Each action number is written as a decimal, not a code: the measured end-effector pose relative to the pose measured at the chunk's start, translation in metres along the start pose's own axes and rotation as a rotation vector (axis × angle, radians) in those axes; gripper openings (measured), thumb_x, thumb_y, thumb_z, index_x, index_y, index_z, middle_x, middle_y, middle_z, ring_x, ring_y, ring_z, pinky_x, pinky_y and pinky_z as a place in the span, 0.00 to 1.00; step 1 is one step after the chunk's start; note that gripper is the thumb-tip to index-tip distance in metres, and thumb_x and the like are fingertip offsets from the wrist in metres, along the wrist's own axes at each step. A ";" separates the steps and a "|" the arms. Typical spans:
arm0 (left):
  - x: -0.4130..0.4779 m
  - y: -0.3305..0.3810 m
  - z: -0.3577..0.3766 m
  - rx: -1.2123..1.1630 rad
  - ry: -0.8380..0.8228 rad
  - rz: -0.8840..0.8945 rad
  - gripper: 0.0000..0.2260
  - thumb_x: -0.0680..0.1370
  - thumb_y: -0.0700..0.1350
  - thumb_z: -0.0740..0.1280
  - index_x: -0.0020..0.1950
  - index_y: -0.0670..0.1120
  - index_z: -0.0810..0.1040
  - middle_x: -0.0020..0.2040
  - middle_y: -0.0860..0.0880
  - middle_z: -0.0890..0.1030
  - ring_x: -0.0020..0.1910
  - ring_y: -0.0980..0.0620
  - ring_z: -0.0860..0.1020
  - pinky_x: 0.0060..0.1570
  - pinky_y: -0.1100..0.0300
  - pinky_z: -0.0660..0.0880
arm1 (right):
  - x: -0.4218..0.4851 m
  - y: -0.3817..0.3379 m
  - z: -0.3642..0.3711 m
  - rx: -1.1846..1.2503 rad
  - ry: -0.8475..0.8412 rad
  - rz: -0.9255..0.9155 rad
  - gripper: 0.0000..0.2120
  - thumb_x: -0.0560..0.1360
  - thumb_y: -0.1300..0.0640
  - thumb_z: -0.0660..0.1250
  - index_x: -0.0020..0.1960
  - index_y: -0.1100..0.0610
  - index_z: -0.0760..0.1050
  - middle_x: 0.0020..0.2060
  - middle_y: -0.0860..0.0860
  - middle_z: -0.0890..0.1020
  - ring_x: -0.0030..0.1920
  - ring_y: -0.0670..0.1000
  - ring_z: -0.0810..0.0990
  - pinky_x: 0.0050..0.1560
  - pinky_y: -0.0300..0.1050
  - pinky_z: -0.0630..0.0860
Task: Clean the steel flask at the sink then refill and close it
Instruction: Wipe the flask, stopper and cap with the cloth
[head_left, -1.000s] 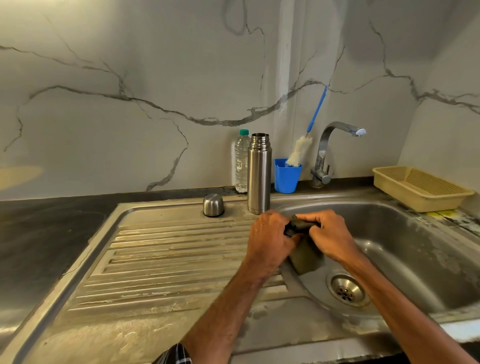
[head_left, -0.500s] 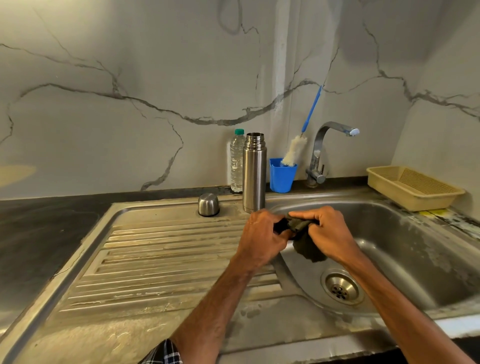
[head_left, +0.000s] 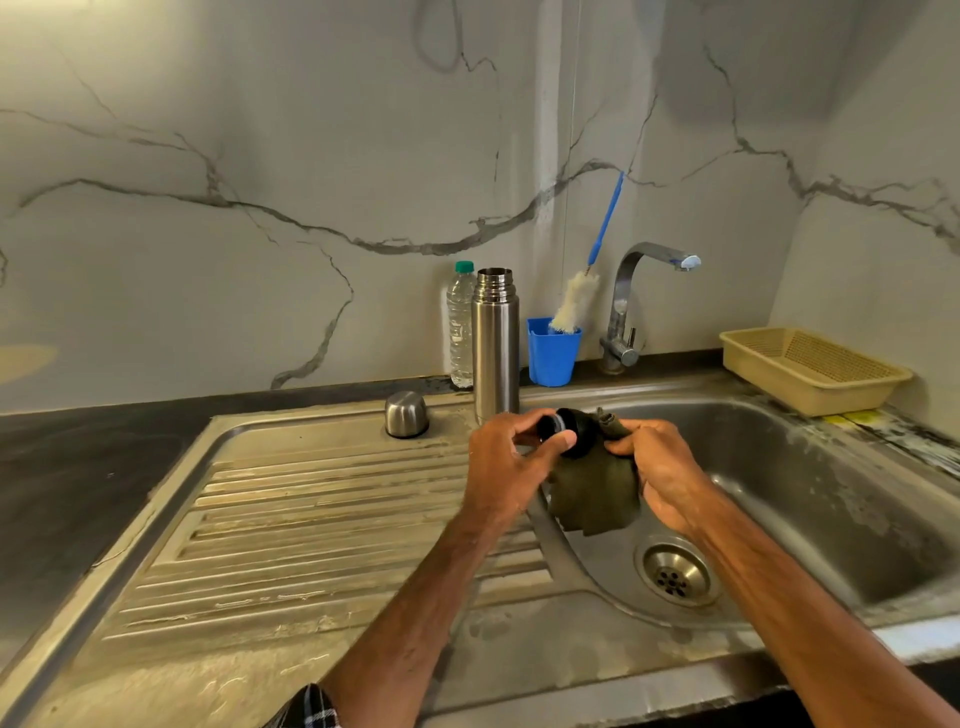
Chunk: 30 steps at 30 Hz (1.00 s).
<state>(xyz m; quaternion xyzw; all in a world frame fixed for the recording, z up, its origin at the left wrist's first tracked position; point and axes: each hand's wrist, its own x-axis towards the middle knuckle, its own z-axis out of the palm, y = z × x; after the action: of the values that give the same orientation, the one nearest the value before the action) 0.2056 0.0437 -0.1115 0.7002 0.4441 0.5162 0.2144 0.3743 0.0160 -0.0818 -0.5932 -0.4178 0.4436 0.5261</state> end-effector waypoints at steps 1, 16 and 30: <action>0.001 -0.002 0.000 0.032 0.039 -0.001 0.21 0.74 0.55 0.77 0.64 0.48 0.83 0.54 0.51 0.85 0.50 0.60 0.83 0.53 0.62 0.81 | -0.002 0.001 0.003 0.004 -0.001 0.004 0.16 0.78 0.70 0.60 0.53 0.57 0.83 0.46 0.58 0.86 0.52 0.59 0.84 0.60 0.57 0.79; 0.006 -0.007 -0.003 0.164 0.024 0.014 0.18 0.74 0.54 0.77 0.60 0.49 0.85 0.49 0.52 0.87 0.45 0.59 0.83 0.49 0.62 0.81 | -0.020 -0.005 0.018 -0.444 0.104 -0.361 0.23 0.76 0.73 0.62 0.65 0.56 0.79 0.55 0.48 0.82 0.56 0.45 0.77 0.59 0.37 0.73; -0.001 0.002 0.002 0.101 -0.052 0.045 0.12 0.74 0.43 0.77 0.57 0.48 0.87 0.45 0.53 0.87 0.41 0.60 0.84 0.41 0.63 0.82 | -0.017 -0.003 0.014 -0.709 -0.002 -0.535 0.24 0.76 0.73 0.60 0.67 0.57 0.78 0.62 0.53 0.82 0.57 0.42 0.76 0.58 0.28 0.68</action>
<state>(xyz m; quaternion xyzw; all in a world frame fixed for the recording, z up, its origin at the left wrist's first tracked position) 0.2078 0.0420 -0.1109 0.7331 0.4482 0.4793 0.1786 0.3567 0.0034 -0.0782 -0.6075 -0.6834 0.1218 0.3861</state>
